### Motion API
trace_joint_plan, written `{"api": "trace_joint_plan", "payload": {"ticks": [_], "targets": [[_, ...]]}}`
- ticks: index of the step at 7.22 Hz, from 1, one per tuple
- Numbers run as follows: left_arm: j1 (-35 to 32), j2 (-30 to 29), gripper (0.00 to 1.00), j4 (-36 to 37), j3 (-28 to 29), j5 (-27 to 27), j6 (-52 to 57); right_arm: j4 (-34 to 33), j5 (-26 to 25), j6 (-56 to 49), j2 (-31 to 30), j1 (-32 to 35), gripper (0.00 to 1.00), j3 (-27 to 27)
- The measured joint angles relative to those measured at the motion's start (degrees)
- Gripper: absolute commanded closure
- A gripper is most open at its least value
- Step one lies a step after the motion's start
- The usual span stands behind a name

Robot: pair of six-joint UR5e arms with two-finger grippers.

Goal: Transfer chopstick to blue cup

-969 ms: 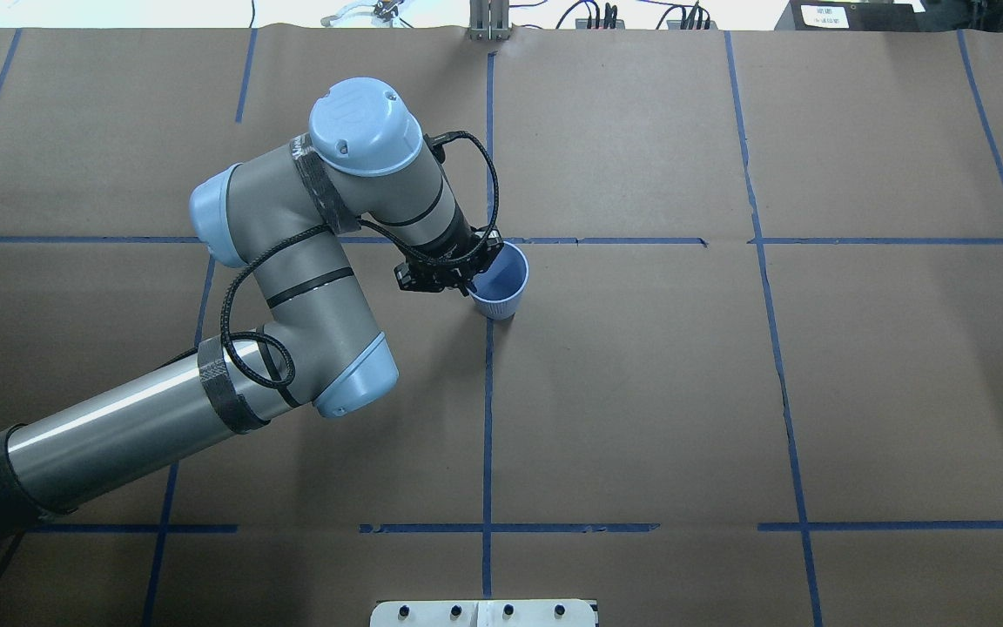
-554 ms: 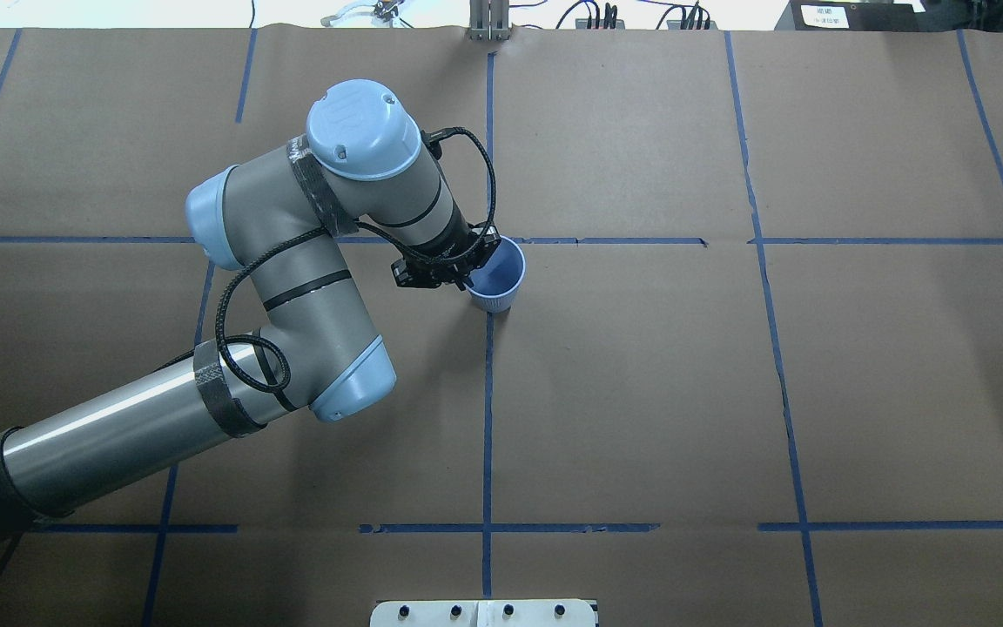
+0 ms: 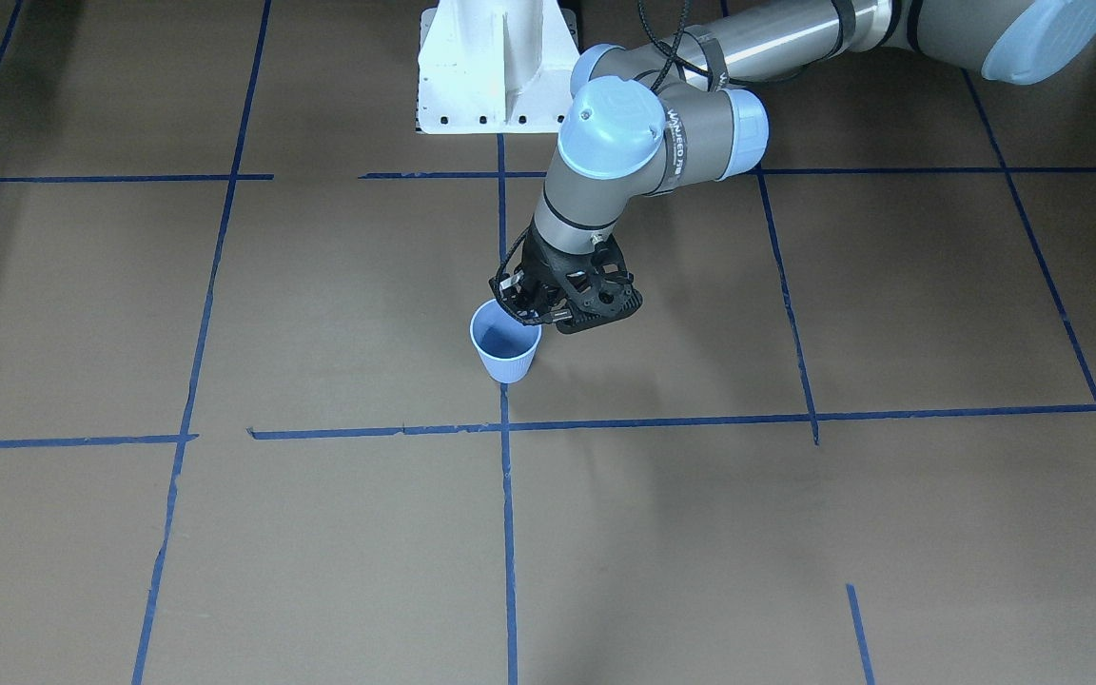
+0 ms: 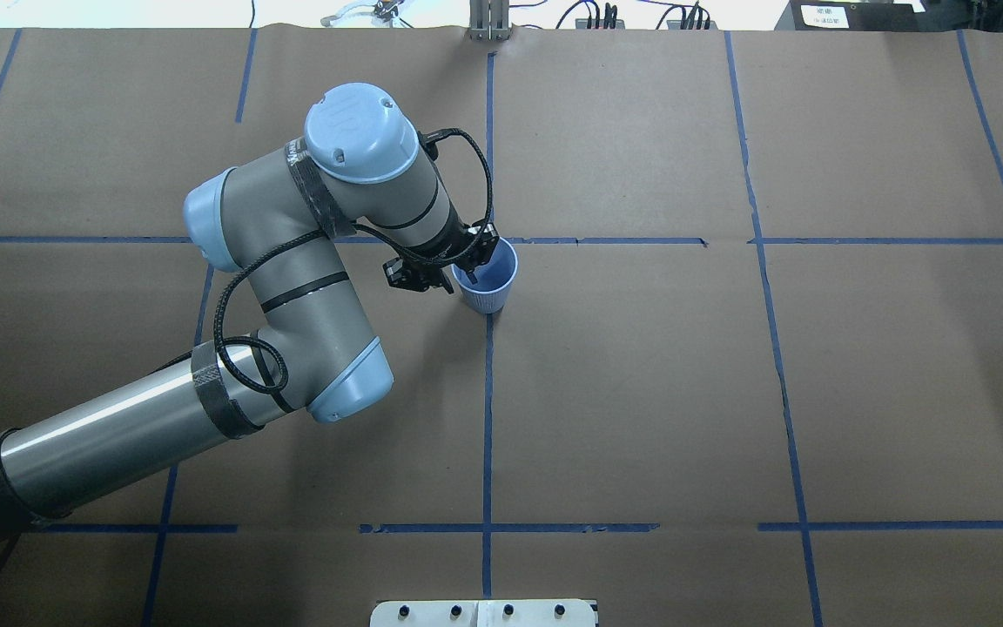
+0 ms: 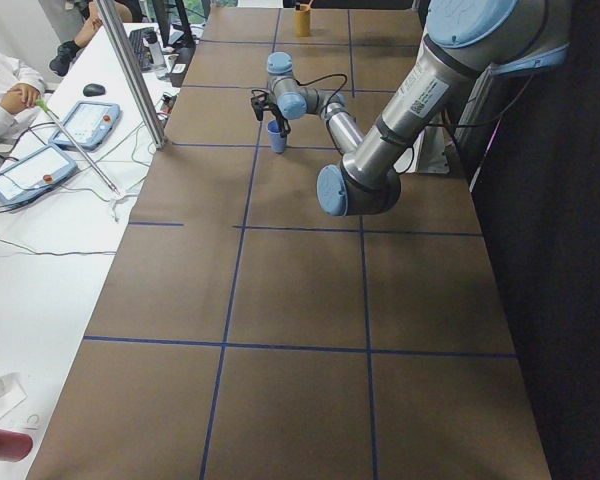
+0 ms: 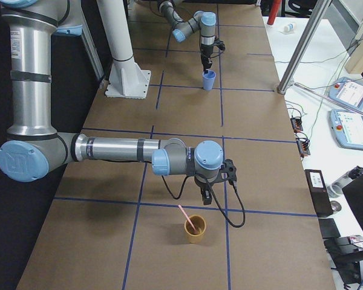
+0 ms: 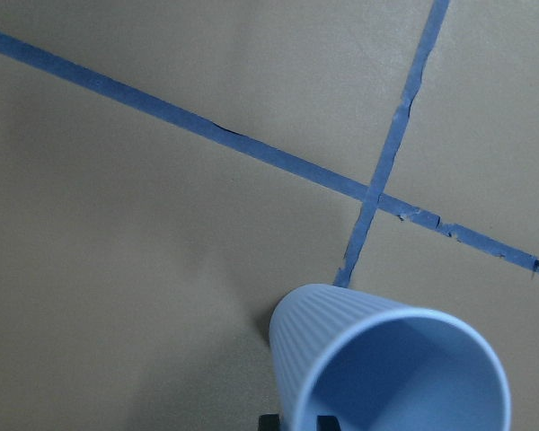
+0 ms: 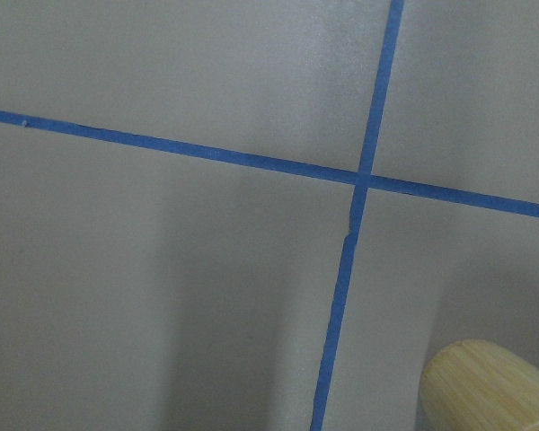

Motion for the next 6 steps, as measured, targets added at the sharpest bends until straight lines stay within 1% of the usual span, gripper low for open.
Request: {"api": "trace_joint_plan", "payload": {"ticks": [1, 2, 3, 4, 5, 6], "targets": [[-0.5, 1.66, 0.0, 0.19, -3.72, -0.08, -0.07, -0.02, 0.04, 0.11, 0.13, -0.03, 0.0, 0.11], [-1.58, 5.2, 0.0, 0.77, -10.53, -0.23, -0.1, 0.0, 0.14, 0.21, 0.13, -0.04, 0.0, 0.58], [-3.3, 8.94, 0.0, 2.02, -17.7, -0.44, -0.11, -0.01, 0.16, 1.43, -0.09, -0.01, 0.0, 2.05], [-4.53, 11.1, 0.0, 3.4, -21.89, -0.56, -0.12, -0.06, -0.8, 6.22, -0.41, 0.0, 0.01, 4.49], [-4.97, 11.96, 0.0, 4.18, -23.42, -0.61, -0.12, -0.14, -3.07, 12.25, -0.96, 0.04, 0.01, 6.79], [-5.15, 12.41, 0.0, 4.48, -24.05, -0.63, -0.12, -0.14, -6.5, 15.88, -2.12, 0.07, 0.01, 8.39]]}}
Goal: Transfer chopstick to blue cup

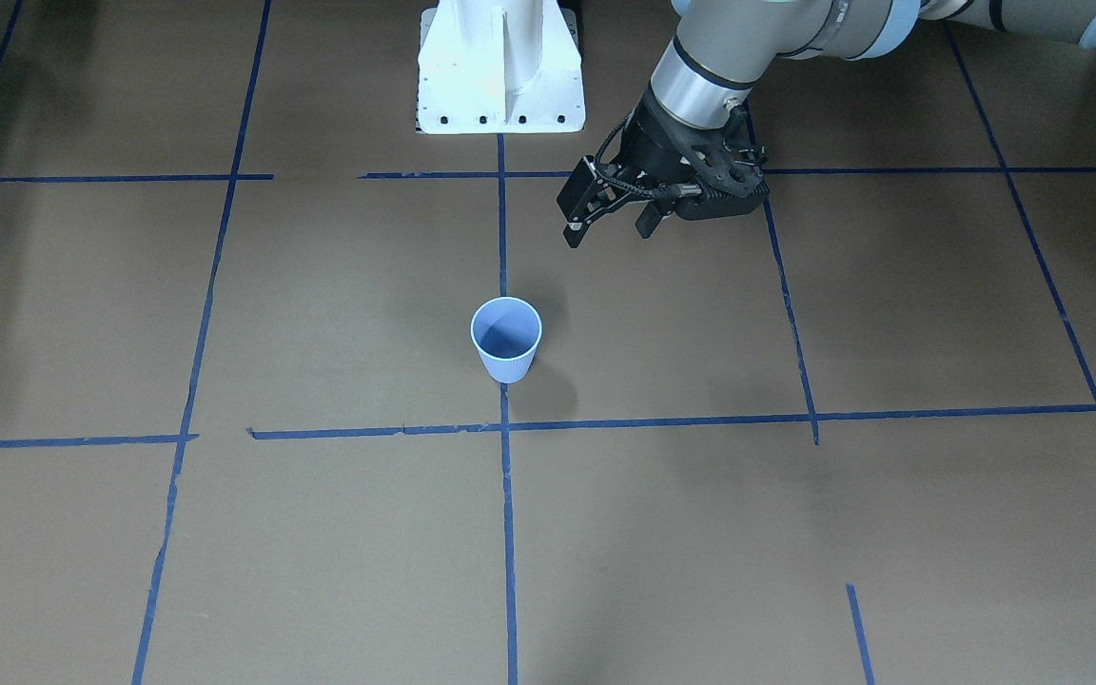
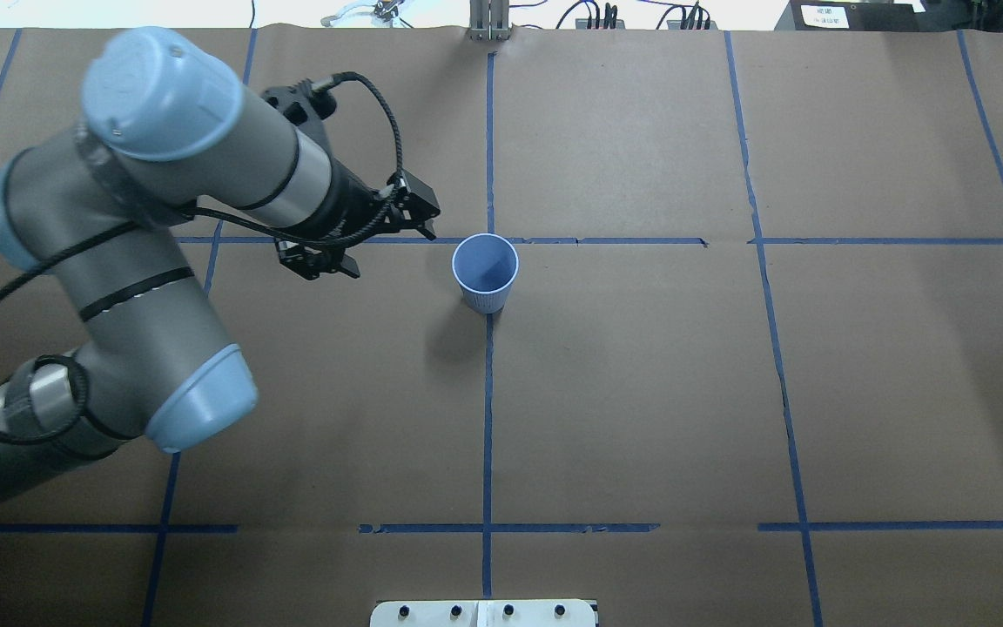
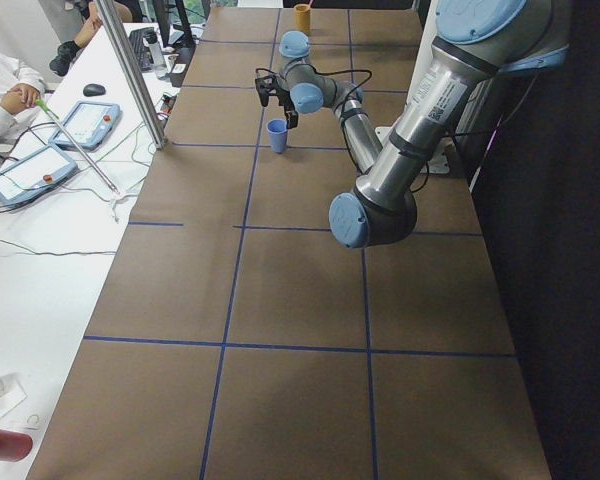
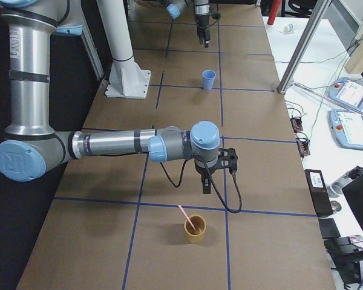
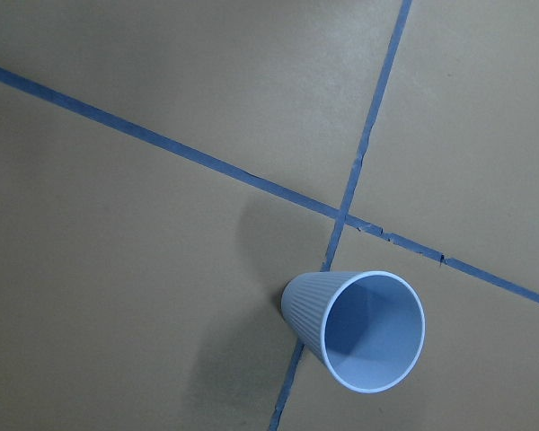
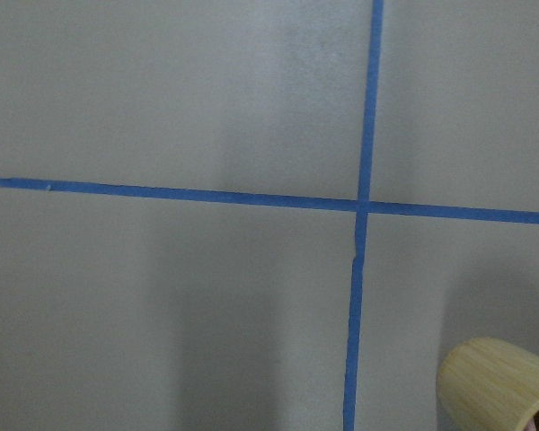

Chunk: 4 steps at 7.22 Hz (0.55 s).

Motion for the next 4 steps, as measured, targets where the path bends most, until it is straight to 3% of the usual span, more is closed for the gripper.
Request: {"api": "trace_joint_plan", "payload": {"ticks": [2, 4], "targets": [[0.0, 0.85, 0.0, 0.07, -0.48, -0.01, -0.19, -0.02, -5.61, 5.8, -2.0, 0.03, 0.02, 0.26], [0.1, 1.07, 0.0, 0.02, -0.61, -0.01, -0.73, 0.65, -3.38, 15.94, -5.52, 0.09, 0.06, -0.38]]}}
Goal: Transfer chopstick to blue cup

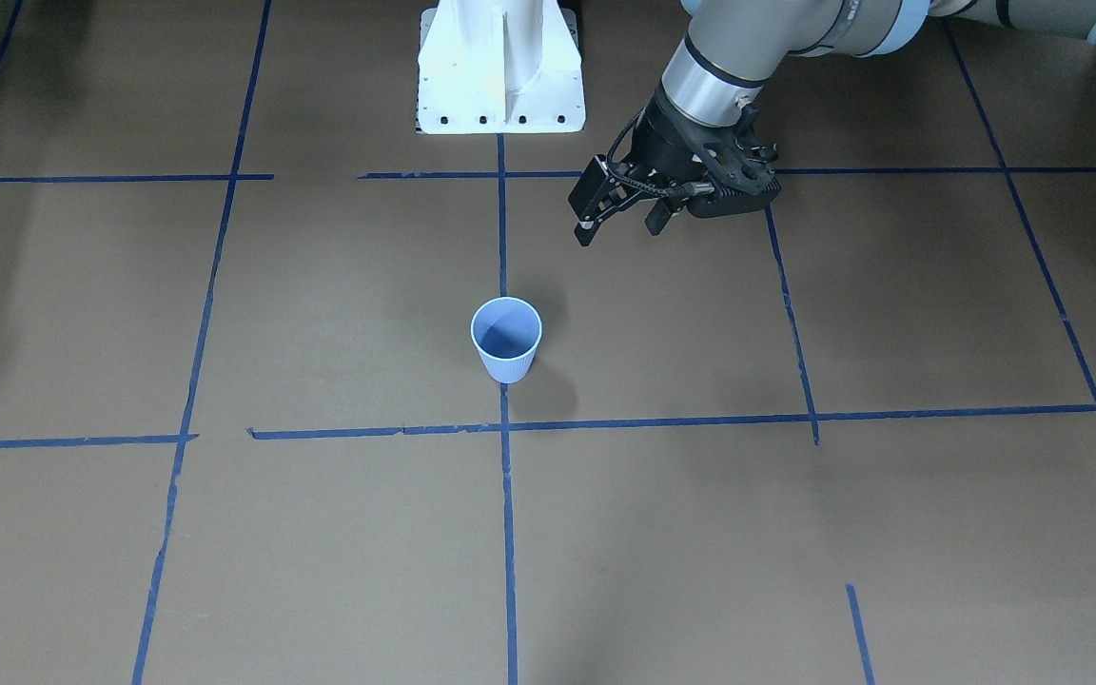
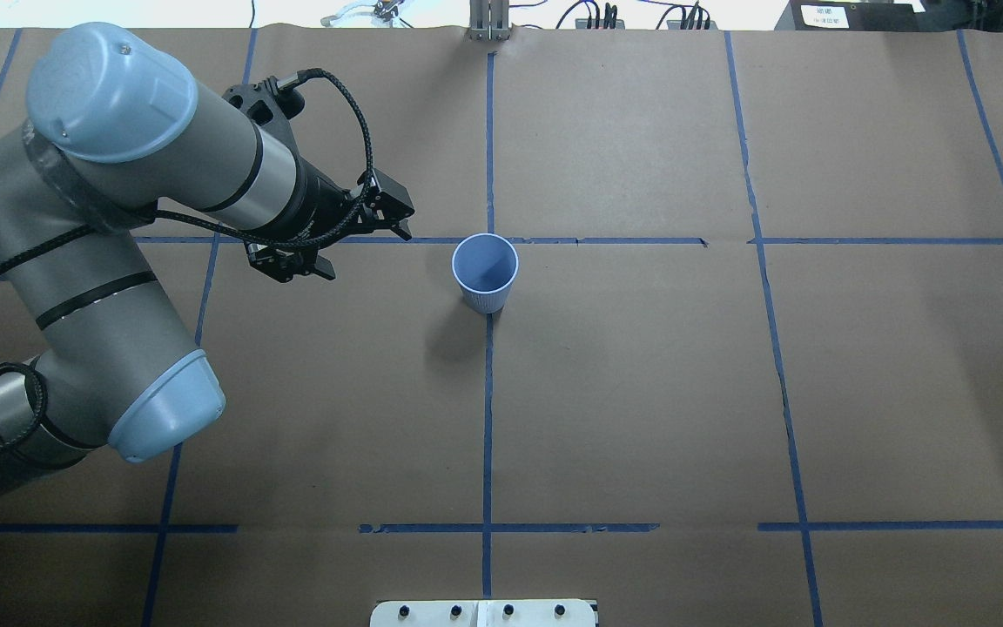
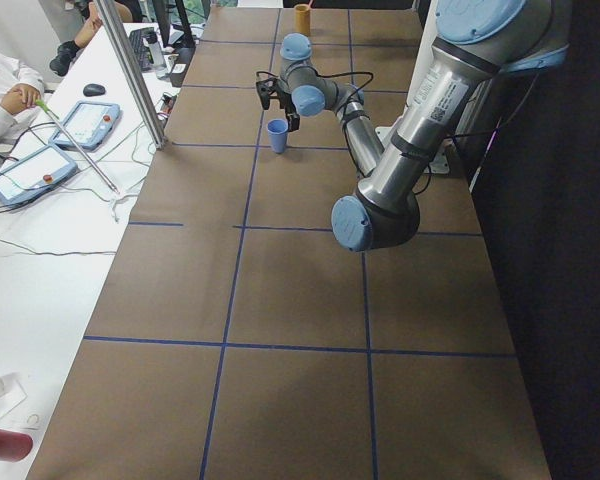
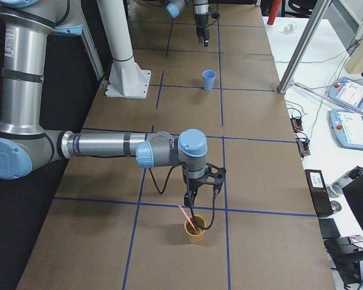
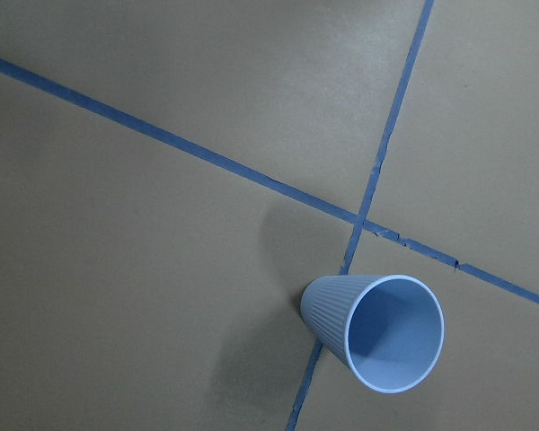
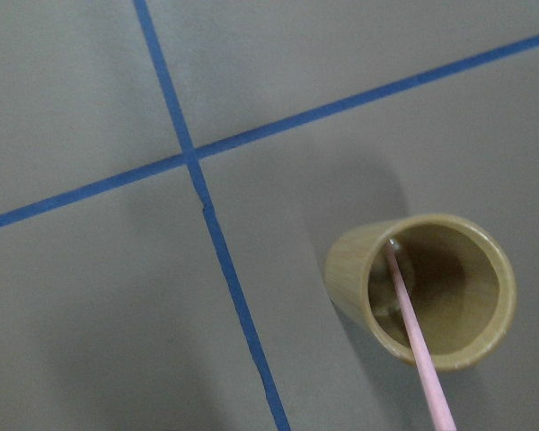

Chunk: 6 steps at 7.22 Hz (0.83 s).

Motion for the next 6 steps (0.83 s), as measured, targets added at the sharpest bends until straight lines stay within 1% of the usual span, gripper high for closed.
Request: {"api": "trace_joint_plan", "payload": {"ticks": [2, 3, 5, 6], "targets": [[-0.03, 0.12, 0.0, -0.01, -0.15, 0.08, -0.28, 4.53, 0.92, 2.65, -4.3, 0.78, 0.09, -1.33], [-0.03, 0.45, 0.0, -0.08, -0.29, 0.16, -0.39, 6.19, 0.97, 3.07, -4.99, 1.12, 0.09, -1.76], [0.08, 1.34, 0.0, -0.3, -0.41, 0.33, -0.47, 7.26, 0.96, 3.29, -4.19, 2.71, 0.09, -1.46], [0.12, 1.56, 0.0, -0.36, -0.41, 0.39, -0.44, 7.31, 0.8, 3.3, -2.86, 3.42, 0.09, -1.46]]}}
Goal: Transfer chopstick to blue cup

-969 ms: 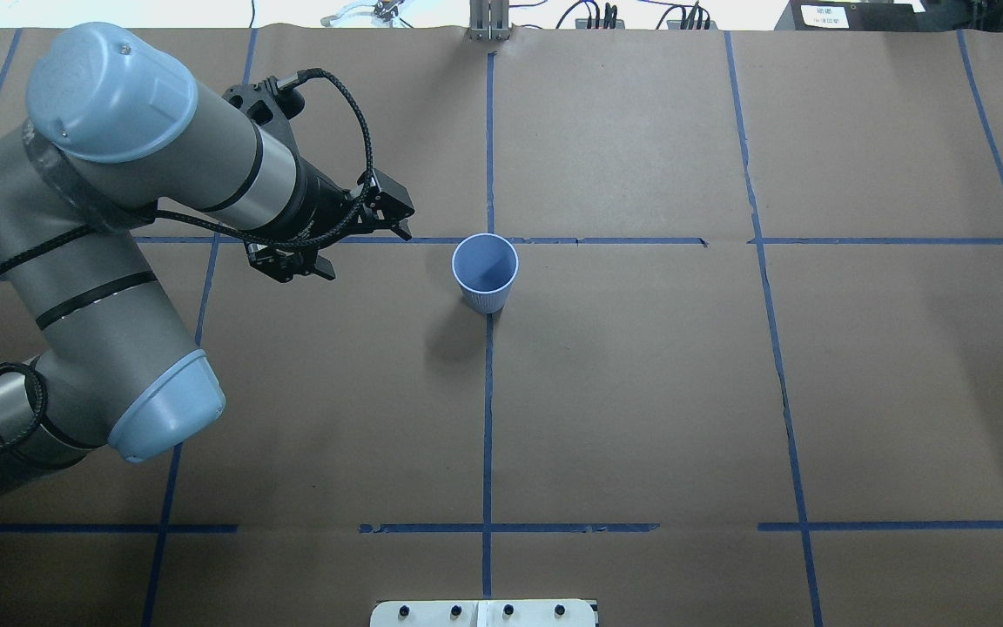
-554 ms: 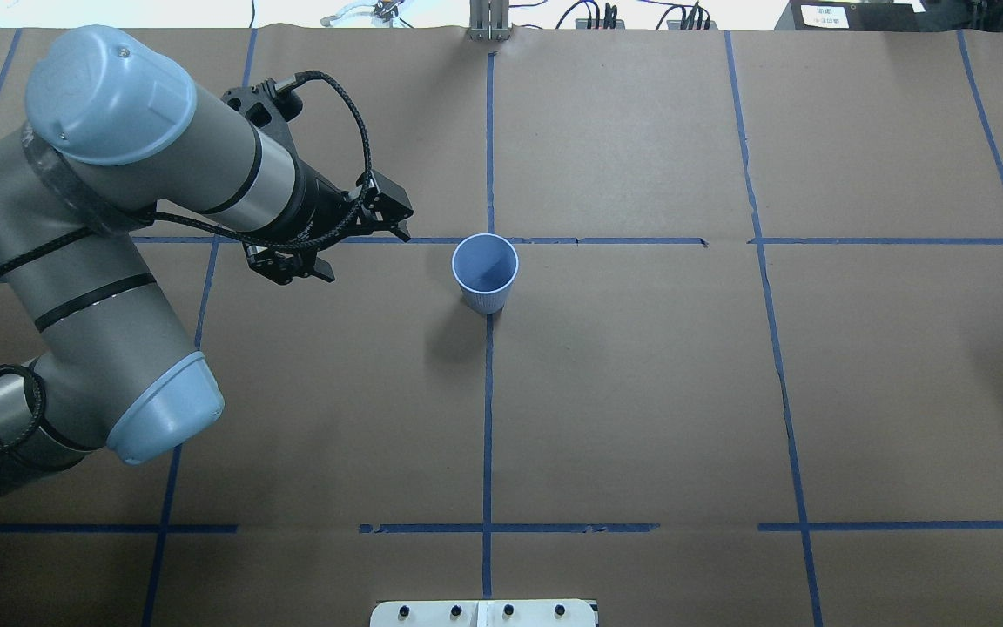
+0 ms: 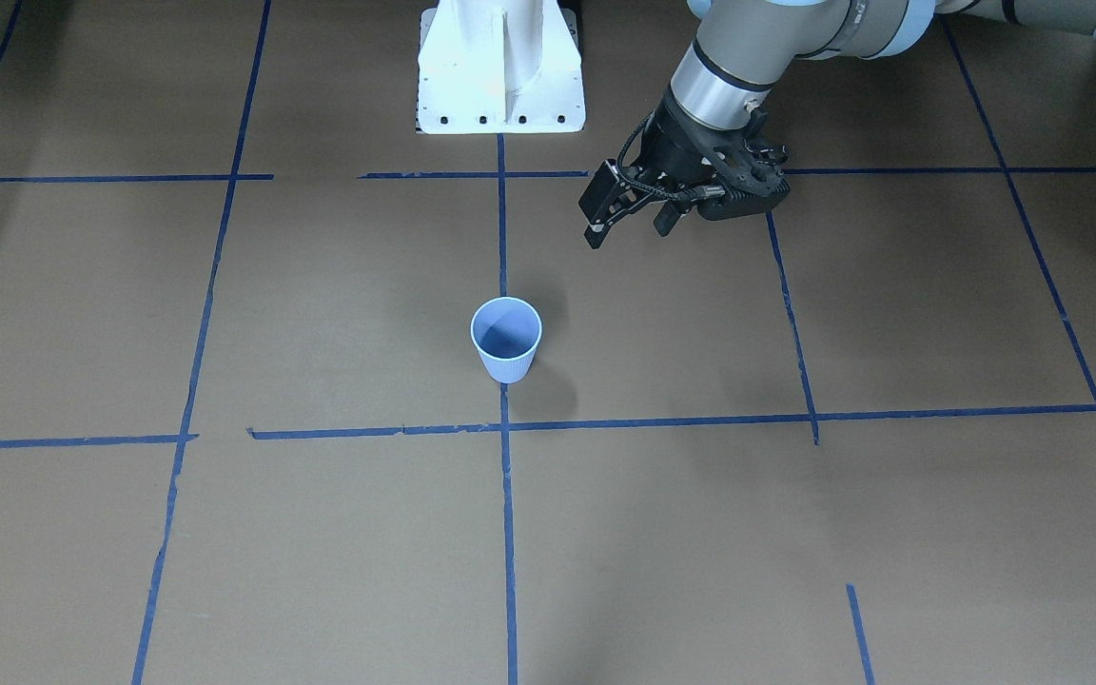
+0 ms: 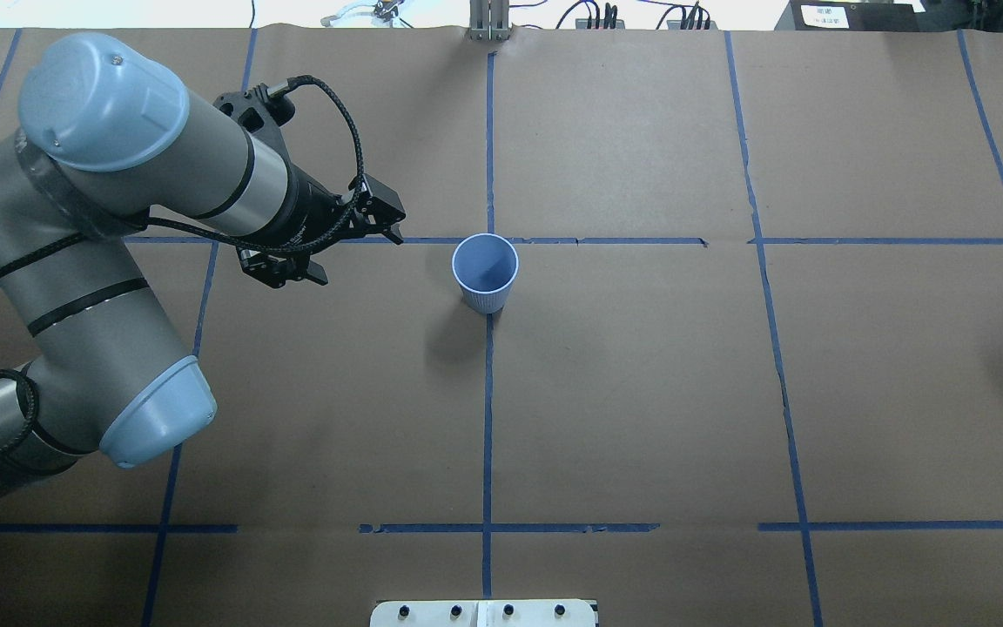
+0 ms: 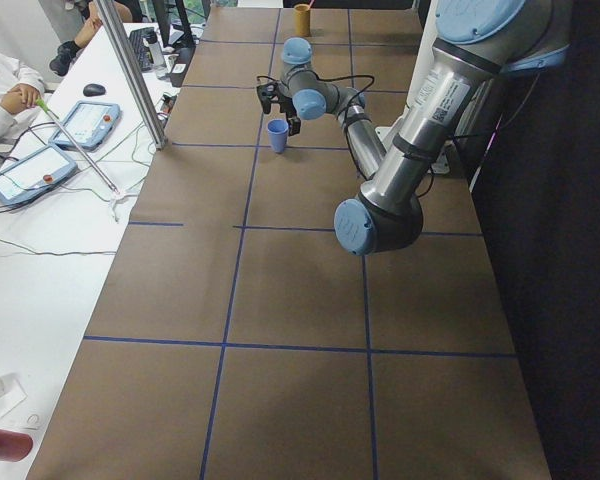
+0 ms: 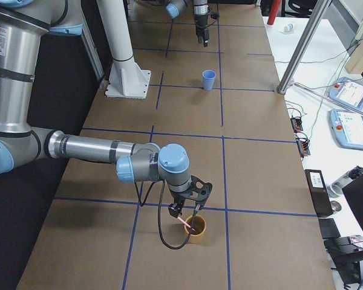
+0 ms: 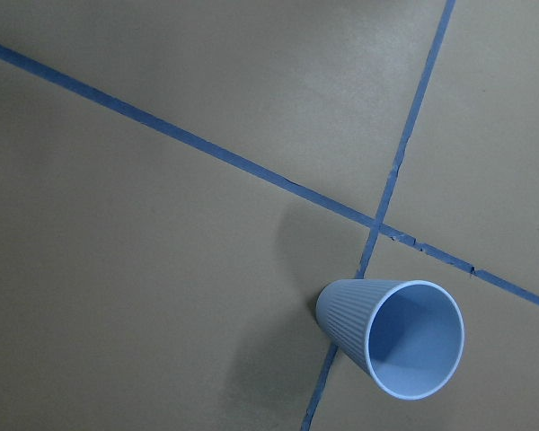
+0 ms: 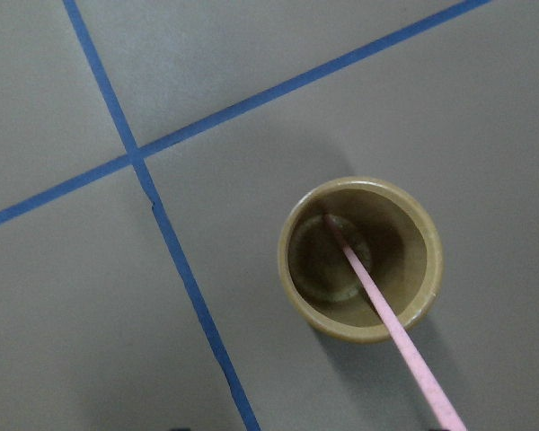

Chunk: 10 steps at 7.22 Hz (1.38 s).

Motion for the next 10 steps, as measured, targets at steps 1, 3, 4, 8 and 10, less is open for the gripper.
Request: {"api": "trace_joint_plan", "payload": {"ticks": [1, 3, 4, 8, 10], "targets": [[0.02, 0.17, 0.0, -0.05, 0.0, 0.03, 0.02, -0.03, -0.35, -0.19, 1.4, 0.32, 0.09, -0.41], [0.04, 0.3, 0.0, -0.1, -0.05, 0.05, 0.03, 0.14, -1.63, -2.17, 1.58, 0.44, 0.1, -1.65], [0.04, 0.32, 0.0, -0.12, -0.06, 0.05, 0.03, 0.19, -2.38, -4.42, 0.7, 0.47, 0.11, -2.15], [0.1, 0.32, 0.0, -0.17, -0.08, 0.07, 0.03, -0.01, -2.47, -6.8, 0.23, 0.48, 0.81, -5.11], [0.13, 0.57, 0.0, -0.2, -0.08, 0.12, 0.09, 0.05, -2.37, -6.85, 0.49, 0.47, 1.0, -6.34]]}}
